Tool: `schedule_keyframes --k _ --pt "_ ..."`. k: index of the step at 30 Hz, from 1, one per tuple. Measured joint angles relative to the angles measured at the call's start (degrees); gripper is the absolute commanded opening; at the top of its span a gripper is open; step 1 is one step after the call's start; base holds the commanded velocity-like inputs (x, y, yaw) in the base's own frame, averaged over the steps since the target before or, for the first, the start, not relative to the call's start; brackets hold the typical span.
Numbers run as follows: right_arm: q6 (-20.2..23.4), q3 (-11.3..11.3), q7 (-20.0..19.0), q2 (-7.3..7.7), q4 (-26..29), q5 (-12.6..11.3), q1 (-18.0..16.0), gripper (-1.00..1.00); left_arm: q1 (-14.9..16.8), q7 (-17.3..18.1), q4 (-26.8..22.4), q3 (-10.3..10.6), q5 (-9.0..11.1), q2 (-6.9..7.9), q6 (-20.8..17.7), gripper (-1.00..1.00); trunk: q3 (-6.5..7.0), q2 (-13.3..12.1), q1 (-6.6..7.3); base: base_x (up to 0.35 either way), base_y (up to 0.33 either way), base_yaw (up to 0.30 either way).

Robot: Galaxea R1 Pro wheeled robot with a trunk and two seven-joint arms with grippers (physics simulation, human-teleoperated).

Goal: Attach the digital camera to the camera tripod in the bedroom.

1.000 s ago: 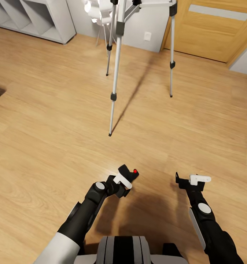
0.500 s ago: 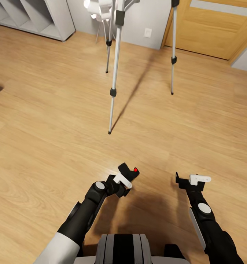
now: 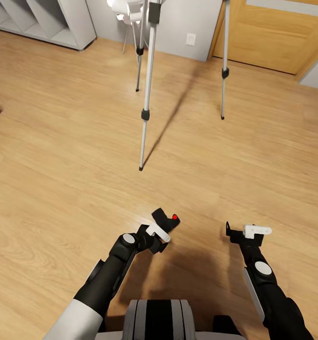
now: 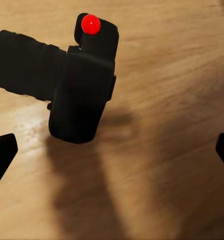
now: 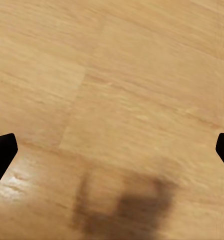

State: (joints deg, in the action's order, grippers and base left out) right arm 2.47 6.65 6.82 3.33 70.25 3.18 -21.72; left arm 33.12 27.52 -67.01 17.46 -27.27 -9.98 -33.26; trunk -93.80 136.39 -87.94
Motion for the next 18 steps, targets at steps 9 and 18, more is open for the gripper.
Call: schedule_keyframes --k 9,18 --pt "0.0 0.0 0.1 -0.01 0.0 0.0 0.0 1.0 0.0 0.0 -0.1 0.1 0.0 0.0 0.0 1.0 -1.26 2.8 -1.54 0.0 0.0 0.0" --pt "0.0 0.0 0.1 -0.01 0.1 0.0 0.0 1.0 0.0 0.0 -0.1 0.1 0.0 0.0 0.0 1.0 -1.26 2.8 -1.54 0.0 0.0 0.0"
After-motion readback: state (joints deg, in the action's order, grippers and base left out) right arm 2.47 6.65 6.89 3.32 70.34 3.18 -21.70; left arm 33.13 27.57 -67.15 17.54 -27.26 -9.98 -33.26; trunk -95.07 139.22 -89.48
